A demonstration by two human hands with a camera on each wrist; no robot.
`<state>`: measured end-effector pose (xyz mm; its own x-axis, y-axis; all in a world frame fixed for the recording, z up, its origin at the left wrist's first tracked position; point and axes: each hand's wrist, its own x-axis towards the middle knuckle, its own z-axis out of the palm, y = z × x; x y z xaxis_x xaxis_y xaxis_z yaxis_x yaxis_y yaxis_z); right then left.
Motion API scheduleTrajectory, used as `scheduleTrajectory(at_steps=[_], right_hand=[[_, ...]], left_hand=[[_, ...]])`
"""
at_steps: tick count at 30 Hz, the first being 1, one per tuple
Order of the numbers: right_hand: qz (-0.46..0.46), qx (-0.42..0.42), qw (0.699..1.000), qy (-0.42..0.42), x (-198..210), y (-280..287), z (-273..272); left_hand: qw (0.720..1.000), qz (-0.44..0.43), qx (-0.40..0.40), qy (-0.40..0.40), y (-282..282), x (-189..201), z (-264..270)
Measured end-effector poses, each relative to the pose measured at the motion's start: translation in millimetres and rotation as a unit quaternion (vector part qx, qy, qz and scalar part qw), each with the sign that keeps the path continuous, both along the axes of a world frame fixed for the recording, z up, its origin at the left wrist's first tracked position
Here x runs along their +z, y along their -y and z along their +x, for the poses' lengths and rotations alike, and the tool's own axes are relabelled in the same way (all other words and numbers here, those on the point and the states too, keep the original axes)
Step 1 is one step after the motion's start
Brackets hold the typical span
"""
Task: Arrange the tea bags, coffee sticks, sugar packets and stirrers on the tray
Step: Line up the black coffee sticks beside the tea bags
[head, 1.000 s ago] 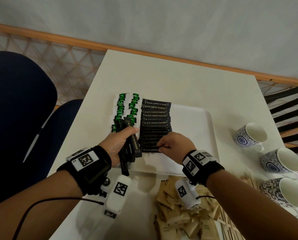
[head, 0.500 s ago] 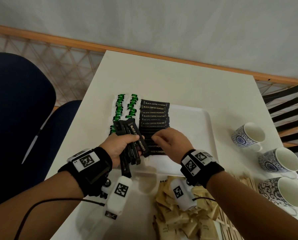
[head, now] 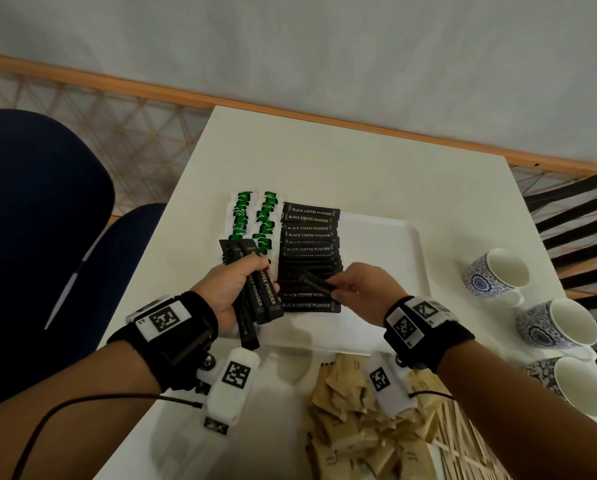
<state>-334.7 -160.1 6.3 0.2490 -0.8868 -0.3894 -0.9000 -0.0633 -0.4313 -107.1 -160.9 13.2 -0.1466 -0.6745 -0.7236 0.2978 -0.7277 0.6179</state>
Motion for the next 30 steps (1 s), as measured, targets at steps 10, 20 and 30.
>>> scheduleTrajectory(at_steps=[10, 20, 30], right_hand=[[-0.020, 0.078, 0.993, -0.083, -8, -9, 24], [-0.069, 0.060, 0.994, -0.064, -20, -1, 33], [-0.091, 0.007, 0.995, 0.040, -15, 0, 32]], left_hand=[[0.999, -0.033, -0.008, 0.040, 0, -2, 2], [0.997, -0.029, -0.017, 0.069, 1, -4, 5], [0.999, -0.021, -0.014, 0.040, 1, -7, 1]])
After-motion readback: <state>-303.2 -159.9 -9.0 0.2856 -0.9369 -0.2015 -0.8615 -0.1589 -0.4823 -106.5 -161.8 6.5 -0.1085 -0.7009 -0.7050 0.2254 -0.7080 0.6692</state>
